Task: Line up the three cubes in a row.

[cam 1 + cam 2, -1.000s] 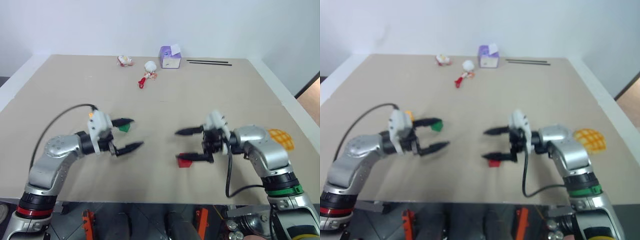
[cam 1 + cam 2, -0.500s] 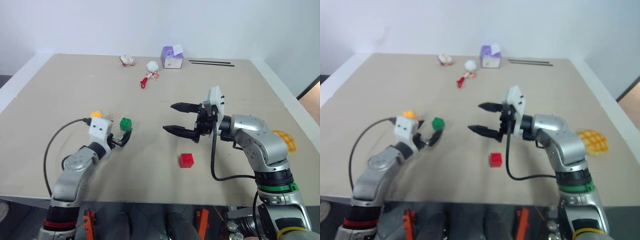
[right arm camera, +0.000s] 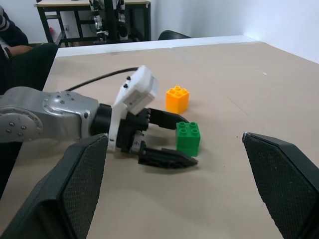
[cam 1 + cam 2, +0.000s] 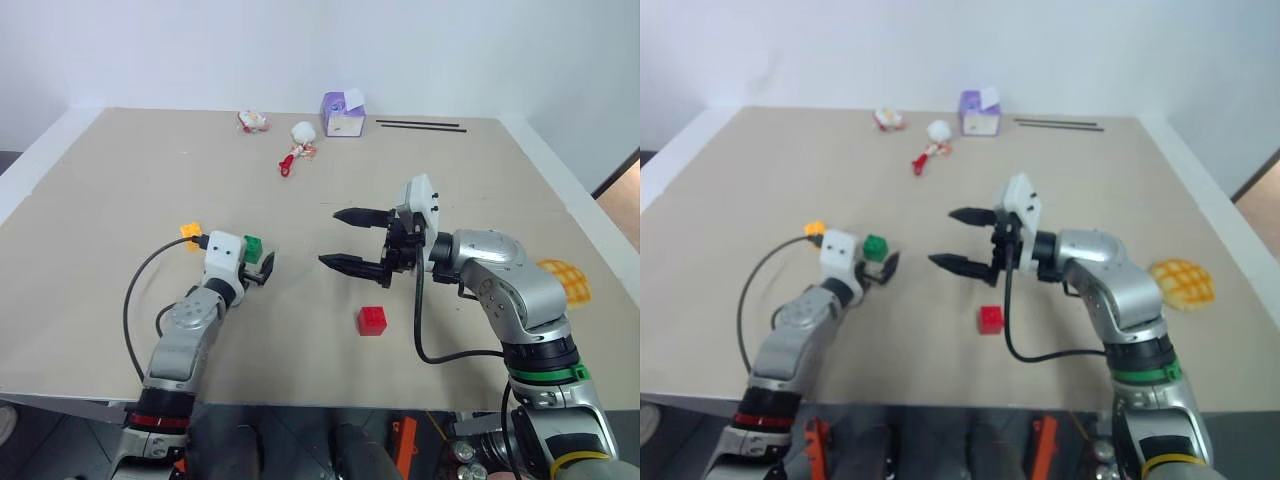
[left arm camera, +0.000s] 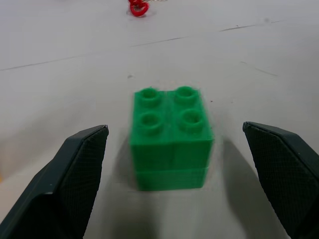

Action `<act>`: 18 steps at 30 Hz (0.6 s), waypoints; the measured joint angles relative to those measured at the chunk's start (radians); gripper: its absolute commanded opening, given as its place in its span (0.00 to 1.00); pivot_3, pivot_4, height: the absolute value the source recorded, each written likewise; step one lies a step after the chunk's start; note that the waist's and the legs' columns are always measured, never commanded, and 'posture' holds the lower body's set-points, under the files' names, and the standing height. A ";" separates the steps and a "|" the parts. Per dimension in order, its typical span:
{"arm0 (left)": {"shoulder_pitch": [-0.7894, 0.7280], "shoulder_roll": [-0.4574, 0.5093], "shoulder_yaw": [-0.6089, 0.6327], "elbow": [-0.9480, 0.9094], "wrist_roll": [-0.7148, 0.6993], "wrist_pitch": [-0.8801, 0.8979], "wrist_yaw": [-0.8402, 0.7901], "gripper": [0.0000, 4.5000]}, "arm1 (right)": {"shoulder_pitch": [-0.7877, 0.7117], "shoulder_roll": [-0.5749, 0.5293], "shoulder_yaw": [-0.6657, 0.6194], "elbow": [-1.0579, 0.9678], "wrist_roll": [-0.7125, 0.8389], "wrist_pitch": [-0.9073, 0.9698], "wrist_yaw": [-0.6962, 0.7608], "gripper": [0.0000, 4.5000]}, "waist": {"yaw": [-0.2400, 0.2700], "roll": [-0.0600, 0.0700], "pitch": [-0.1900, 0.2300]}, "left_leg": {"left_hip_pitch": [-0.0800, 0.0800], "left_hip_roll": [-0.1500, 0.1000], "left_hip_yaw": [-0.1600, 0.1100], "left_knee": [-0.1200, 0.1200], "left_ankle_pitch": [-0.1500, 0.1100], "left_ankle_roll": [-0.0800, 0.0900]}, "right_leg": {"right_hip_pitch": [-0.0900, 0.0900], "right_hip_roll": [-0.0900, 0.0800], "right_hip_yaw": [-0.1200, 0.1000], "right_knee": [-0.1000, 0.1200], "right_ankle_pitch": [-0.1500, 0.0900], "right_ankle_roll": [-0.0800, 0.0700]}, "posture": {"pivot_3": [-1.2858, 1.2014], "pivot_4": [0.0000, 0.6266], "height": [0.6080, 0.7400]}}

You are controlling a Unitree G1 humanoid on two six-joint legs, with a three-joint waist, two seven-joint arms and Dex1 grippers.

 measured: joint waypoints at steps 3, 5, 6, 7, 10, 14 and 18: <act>-0.005 0.000 -0.001 0.010 0.005 -0.009 0.000 0.74 | 0.000 0.000 0.000 0.000 0.000 0.000 -0.002 1.00 | -0.001 0.000 0.000 | 0.000 0.000 0.000 0.000 0.000 0.000 | 0.000 0.000 0.000 0.000 0.000 0.000 | 0.52 0.24 1.00; -0.006 0.001 0.000 0.019 0.007 -0.017 -0.001 0.59 | 0.000 0.000 0.000 0.000 0.000 0.000 -0.006 1.00 | -0.001 0.000 0.000 | 0.000 0.000 0.000 0.000 0.000 0.000 | 0.000 0.000 0.000 0.000 0.000 0.000 | 0.52 0.24 1.00; -0.006 0.001 0.000 0.021 0.007 -0.018 -0.002 0.50 | 0.000 0.000 0.000 0.000 0.000 0.000 -0.007 1.00 | -0.001 0.000 0.000 | 0.000 0.000 0.000 0.000 0.000 0.000 | 0.000 0.000 0.000 0.000 0.000 0.000 | 0.52 0.24 1.00; -0.007 0.002 0.000 0.024 0.007 -0.021 -0.002 0.42 | 0.000 0.000 0.000 0.000 0.000 -0.001 -0.009 1.00 | -0.001 0.000 0.000 | 0.000 0.000 0.000 0.000 0.000 0.000 | 0.000 0.000 0.000 0.000 0.000 0.000 | 0.52 0.24 1.00; -0.009 0.008 0.004 0.027 -0.004 -0.025 -0.026 0.31 | 0.000 0.000 0.000 0.000 0.001 -0.002 -0.012 1.00 | -0.001 0.000 0.000 | 0.000 0.000 0.000 0.000 0.000 0.000 | 0.000 0.000 0.000 0.000 0.000 0.000 | 0.52 0.24 1.00; 0.004 0.079 0.001 -0.011 -0.094 -0.044 -0.213 0.31 | 0.037 -0.028 -0.010 -0.028 0.033 -0.011 0.037 1.00 | -0.001 0.000 0.000 | 0.000 0.000 0.000 -0.001 0.000 0.000 | -0.001 0.000 0.000 0.000 -0.001 -0.001 | 0.52 0.24 1.00; 0.039 0.222 -0.031 -0.124 -0.217 -0.051 -0.515 0.31 | 0.122 -0.125 -0.023 -0.035 0.051 -0.037 0.142 1.00 | -0.001 0.000 0.000 | 0.000 0.000 0.000 -0.001 -0.001 -0.001 | -0.001 -0.001 0.000 0.000 -0.005 -0.005 | 0.52 0.24 1.00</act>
